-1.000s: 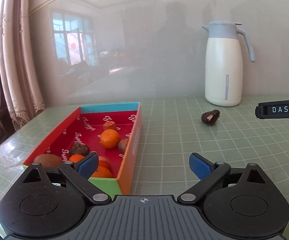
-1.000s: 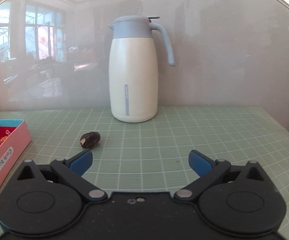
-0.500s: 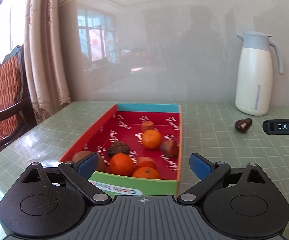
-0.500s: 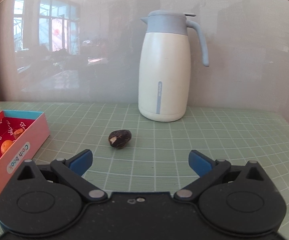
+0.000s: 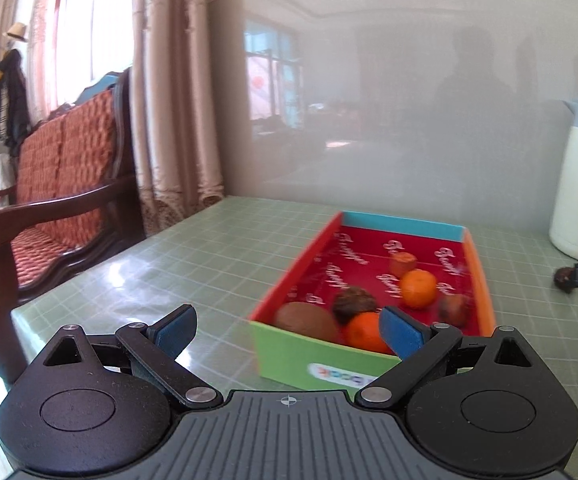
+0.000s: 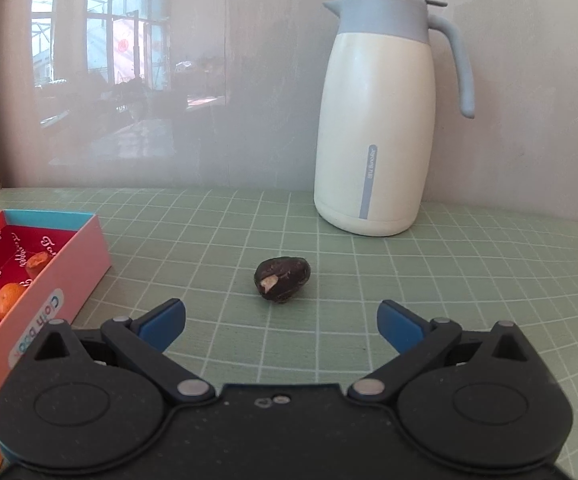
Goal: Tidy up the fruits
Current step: 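Move the right tool to the dark brown fruit and close on it, then carry the dark brown fruit over the box and open the right tool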
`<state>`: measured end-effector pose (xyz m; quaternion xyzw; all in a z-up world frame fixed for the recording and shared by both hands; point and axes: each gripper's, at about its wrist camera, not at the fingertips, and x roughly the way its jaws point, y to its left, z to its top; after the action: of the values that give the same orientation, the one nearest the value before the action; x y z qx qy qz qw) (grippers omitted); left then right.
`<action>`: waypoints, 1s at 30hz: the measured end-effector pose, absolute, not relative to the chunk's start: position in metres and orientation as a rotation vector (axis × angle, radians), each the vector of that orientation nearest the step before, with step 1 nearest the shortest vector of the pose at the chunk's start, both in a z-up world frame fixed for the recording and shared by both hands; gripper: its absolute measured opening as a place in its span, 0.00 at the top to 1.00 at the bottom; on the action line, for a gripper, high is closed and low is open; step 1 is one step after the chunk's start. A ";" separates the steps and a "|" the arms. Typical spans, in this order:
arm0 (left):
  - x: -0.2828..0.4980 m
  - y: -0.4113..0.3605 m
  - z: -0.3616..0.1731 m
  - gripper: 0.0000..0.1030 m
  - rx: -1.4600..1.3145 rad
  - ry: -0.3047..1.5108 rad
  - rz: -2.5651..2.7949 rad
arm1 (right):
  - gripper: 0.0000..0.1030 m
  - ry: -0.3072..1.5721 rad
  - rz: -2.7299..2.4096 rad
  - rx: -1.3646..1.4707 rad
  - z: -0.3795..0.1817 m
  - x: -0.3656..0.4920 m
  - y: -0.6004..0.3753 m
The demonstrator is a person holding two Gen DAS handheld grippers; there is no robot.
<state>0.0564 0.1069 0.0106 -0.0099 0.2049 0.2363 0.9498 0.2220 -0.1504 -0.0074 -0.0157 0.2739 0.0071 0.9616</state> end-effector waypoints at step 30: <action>0.044 0.177 -0.002 0.05 -0.130 0.454 0.671 | 0.60 0.634 0.042 0.015 -0.029 0.281 -0.141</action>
<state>0.0440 0.1772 -0.0018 -0.0633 0.2206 0.3264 0.9170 0.2810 -0.1407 -0.0293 0.0075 0.3116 0.0206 0.9500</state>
